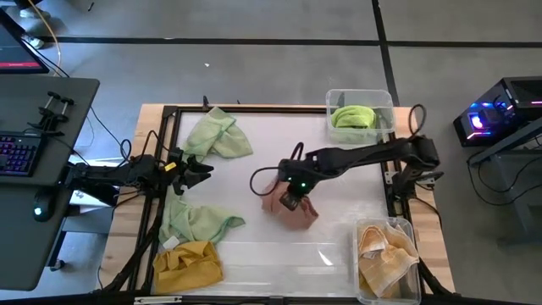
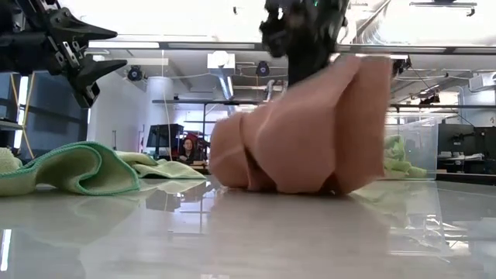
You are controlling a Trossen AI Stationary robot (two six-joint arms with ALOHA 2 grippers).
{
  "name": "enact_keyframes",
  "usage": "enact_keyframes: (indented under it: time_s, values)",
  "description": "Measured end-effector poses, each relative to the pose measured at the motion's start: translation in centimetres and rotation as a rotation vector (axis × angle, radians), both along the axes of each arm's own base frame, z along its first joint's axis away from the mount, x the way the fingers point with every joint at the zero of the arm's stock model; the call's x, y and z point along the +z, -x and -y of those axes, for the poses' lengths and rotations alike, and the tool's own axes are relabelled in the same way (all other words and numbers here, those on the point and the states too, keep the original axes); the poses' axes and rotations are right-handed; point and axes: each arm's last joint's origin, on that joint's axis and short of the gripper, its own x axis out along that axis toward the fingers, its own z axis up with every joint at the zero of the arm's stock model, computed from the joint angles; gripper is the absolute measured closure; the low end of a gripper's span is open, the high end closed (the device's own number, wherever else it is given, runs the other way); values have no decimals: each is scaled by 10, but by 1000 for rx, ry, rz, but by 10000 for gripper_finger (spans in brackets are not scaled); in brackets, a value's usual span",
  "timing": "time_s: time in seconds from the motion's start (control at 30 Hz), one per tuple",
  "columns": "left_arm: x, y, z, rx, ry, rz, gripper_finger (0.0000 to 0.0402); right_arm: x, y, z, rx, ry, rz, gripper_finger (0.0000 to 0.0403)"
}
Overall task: Sort towels by color in basket
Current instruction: Put the brown patterned towel into the bottom transparent bin
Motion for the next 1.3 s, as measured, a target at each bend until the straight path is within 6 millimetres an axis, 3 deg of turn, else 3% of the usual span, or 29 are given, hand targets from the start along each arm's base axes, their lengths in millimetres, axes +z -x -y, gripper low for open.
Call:
enact_keyframes:
  time_s: [0.1,0.2,0.5,0.6,0.7,0.8,0.87,1.03,1.13,1.17,1.23,1.3]
  values:
    - [0,0,0,0,0,0,207,-14,-6,3,10,87,-30,388]
    - [0,0,0,0,0,0,207,-19,-9,9,6,103,-41,355]
    - [0,0,0,0,0,0,207,-22,-12,30,9,213,-35,161]
    - [0,0,0,0,0,0,207,-38,-19,34,35,193,-45,109]
    - [0,0,0,0,0,0,207,-60,-25,34,57,185,-49,90]
    - [0,0,0,0,0,0,207,-84,-26,35,49,181,-95,101]
    - [0,0,0,0,0,0,207,-95,-26,35,32,168,-112,129]
    - [0,0,0,0,0,0,207,-101,-25,21,46,177,-125,266]
    - [0,0,0,0,0,0,207,-96,-20,8,50,188,-131,366]
    - [0,0,0,0,0,0,207,-91,-18,2,60,192,-132,381]
    - [0,0,0,0,0,0,207,-76,-9,-13,48,198,-159,380]
    - [0,0,0,0,0,0,207,-48,1,-29,34,219,-172,374]
